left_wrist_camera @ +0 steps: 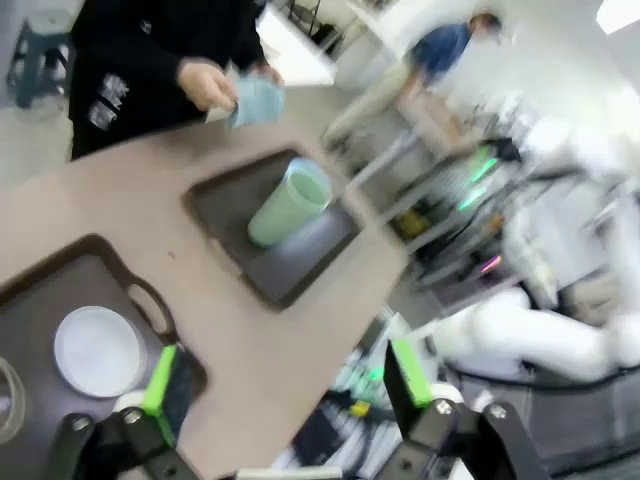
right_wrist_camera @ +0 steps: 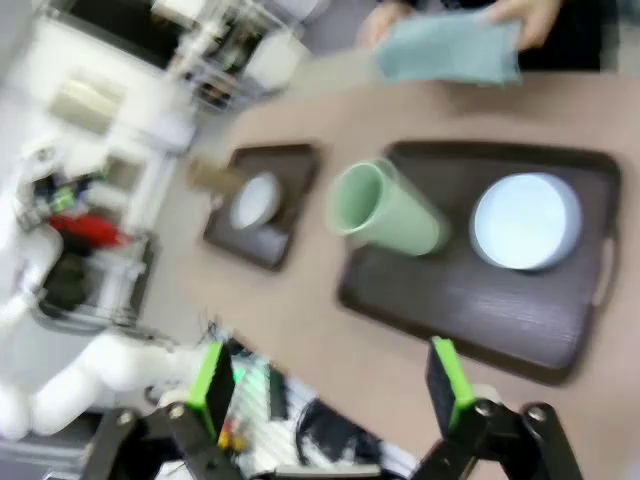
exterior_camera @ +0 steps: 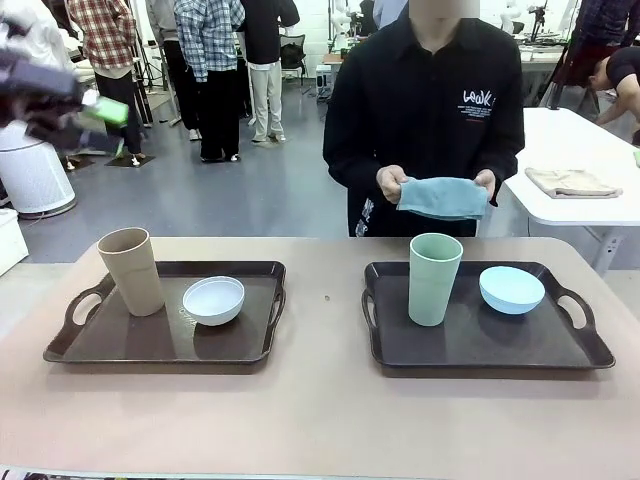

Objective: Set up a tray with a mat and arrange the tableware.
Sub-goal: Pick up the Picnic Bowl and Reusable plastic cup from the Handle tray in front of the human's position and hold them in the air.

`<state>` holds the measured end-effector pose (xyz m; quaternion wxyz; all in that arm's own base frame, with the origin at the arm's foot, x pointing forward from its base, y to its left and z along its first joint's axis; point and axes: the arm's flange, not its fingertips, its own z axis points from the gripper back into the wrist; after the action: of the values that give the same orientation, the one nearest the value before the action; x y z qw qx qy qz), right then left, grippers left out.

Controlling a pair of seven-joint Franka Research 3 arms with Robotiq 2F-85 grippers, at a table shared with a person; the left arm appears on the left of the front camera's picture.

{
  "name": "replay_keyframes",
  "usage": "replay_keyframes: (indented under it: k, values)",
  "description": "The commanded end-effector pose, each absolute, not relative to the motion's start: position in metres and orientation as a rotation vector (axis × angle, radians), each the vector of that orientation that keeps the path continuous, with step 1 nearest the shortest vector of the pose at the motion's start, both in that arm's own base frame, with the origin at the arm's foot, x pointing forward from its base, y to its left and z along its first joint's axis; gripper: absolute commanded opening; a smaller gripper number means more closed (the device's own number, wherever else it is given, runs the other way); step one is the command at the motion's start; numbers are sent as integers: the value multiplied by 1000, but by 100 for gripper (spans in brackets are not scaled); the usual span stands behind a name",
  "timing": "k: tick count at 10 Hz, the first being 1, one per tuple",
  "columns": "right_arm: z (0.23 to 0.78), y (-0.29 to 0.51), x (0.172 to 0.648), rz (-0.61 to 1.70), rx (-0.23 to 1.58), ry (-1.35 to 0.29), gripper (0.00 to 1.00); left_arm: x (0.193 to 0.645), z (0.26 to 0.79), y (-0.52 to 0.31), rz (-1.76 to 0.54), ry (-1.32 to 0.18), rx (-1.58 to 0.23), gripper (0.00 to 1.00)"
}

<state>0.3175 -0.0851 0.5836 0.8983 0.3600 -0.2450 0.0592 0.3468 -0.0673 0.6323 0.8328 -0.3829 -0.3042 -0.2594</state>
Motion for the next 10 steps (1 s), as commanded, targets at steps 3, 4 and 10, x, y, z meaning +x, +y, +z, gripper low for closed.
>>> replay_keyframes:
  k: [3, 4, 10]
  values:
    - [563, -66, 398, -14, 304, -202, 100, 423, 577, -188, -1230, -895, 351, 100]
    - [566, -56, 389, 37, 445, -188, 100, 377, 635, -148, -790, -648, -540, 100]
    - [564, -58, 405, 16, 311, -289, 100, 382, 642, -139, -788, -666, -557, 100]
